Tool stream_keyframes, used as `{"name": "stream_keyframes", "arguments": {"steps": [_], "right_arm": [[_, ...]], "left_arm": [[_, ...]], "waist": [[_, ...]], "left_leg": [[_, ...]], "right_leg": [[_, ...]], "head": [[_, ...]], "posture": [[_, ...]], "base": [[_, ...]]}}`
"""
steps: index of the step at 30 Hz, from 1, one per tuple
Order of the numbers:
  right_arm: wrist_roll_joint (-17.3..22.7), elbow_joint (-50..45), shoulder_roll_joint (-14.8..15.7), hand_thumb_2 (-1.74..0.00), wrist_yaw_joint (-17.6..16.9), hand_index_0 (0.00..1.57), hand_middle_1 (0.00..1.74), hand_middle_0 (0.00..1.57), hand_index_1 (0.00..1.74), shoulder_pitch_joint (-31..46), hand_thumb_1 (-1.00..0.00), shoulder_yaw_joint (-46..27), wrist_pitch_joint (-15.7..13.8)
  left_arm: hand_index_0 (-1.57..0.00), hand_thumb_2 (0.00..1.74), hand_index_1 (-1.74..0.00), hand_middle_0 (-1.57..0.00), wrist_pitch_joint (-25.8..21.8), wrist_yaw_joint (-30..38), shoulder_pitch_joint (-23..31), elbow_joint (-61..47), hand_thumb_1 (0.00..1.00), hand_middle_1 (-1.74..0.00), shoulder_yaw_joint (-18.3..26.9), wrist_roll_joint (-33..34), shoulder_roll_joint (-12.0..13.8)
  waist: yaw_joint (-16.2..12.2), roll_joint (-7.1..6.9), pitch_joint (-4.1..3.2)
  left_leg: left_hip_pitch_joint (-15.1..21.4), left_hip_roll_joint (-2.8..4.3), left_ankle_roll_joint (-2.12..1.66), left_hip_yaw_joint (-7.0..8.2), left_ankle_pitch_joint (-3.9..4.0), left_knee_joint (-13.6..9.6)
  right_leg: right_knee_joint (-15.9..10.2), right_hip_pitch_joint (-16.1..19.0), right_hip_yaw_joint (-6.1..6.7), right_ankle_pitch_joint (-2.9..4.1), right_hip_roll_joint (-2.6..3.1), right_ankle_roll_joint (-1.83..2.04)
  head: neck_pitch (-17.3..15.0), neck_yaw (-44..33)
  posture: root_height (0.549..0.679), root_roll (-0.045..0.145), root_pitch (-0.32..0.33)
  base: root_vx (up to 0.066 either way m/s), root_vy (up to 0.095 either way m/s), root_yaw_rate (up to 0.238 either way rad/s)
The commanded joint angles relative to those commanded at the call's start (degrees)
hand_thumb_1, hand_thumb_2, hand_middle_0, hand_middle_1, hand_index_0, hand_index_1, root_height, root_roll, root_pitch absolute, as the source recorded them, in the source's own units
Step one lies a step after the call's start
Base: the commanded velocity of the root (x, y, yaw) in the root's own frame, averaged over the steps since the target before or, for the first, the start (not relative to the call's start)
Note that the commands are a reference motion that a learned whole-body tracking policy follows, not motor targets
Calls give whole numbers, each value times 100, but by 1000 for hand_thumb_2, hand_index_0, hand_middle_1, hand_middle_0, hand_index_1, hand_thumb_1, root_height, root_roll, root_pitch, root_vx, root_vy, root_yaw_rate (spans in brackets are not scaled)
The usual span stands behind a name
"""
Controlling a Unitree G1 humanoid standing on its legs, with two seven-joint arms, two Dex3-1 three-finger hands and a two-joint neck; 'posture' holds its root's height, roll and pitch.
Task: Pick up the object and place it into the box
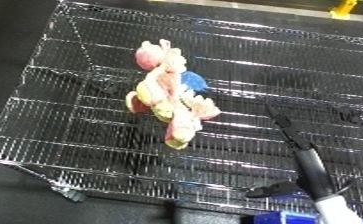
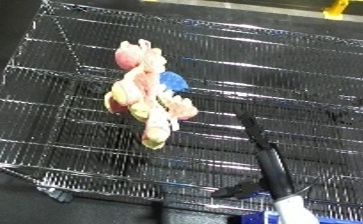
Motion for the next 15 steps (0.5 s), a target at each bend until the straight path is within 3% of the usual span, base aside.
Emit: {"name": "stream_keyframes", "arguments": {"steps": [7, 15], "right_arm": [[-186, 333, -333, 0, -81, 0, 0, 0, 0, -975, 0, 592, 59], [-102, 1158, -413, 0, -171, 0, 0, 0, 0, -1976, 0, 1205, 121]], "left_arm": [[-1570, 1740, -1740, -1570, -78, -12, 3, 35, 1000, -1740, -129, -113, 157], [-1570, 1740, -1740, -1570, -161, -1, -29, 108, 1000, -1740, -263, -188, 336]], "waist": [[258, 26, 0], [565, 66, 0]], "left_leg": [[-191, -38, 15, -96, -3, 78], [-458, -67, 26, -215, 17, 161]], "right_leg": [[-4, -93, -54, 48, -30, 21], [-31, -226, -138, 141, -80, 43]], "head": [[130, 159], [214, 310]], "posture": [[627, 18, -132], [626, 9, -108]], "base": [[4, -5, 60], [-1, 2, 66]]}}
